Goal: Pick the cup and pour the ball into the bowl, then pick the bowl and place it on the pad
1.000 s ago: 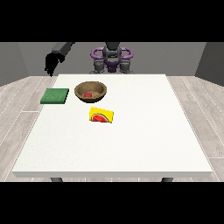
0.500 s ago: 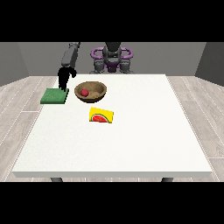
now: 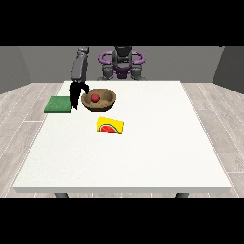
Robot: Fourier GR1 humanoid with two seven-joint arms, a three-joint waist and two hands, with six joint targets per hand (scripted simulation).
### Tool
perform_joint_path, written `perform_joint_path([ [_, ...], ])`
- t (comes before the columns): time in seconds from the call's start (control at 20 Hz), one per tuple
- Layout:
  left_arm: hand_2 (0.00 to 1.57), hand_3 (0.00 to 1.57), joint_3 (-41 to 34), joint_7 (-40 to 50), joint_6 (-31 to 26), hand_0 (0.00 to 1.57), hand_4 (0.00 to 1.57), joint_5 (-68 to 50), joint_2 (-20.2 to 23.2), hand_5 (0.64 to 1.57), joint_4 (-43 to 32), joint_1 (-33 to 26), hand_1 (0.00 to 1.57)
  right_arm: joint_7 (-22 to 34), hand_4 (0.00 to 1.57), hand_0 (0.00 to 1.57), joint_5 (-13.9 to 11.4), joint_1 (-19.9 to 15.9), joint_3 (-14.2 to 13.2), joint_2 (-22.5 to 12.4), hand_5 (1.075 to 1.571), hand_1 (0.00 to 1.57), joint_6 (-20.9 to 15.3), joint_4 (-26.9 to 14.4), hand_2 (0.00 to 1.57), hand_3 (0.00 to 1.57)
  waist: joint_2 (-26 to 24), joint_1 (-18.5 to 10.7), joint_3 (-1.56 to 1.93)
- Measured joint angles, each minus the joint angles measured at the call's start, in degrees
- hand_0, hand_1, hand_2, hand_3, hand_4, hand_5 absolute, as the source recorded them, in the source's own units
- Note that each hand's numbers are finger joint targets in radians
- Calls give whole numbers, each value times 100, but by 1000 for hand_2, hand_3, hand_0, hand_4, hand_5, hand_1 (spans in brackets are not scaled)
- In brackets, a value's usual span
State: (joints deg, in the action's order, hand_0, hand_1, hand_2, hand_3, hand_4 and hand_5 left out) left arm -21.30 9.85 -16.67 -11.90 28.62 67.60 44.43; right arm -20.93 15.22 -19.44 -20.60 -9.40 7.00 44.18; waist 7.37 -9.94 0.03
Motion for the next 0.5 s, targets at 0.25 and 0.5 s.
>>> perform_joint_path([
  [0.25,0,0,-81,76,-91,0,1017,-193,160,1536,282,-199,0,-400,476,0,-9,-294,-22,-99,1548,0,83,-517,0,0,143,32,-38],
  [0.5,0,0,-195,97,-83,0,1019,-344,322,1536,517,-164,0,-821,452,0,-12,-465,-25,-123,1547,0,143,-681,0,0,397,14,-105],
])
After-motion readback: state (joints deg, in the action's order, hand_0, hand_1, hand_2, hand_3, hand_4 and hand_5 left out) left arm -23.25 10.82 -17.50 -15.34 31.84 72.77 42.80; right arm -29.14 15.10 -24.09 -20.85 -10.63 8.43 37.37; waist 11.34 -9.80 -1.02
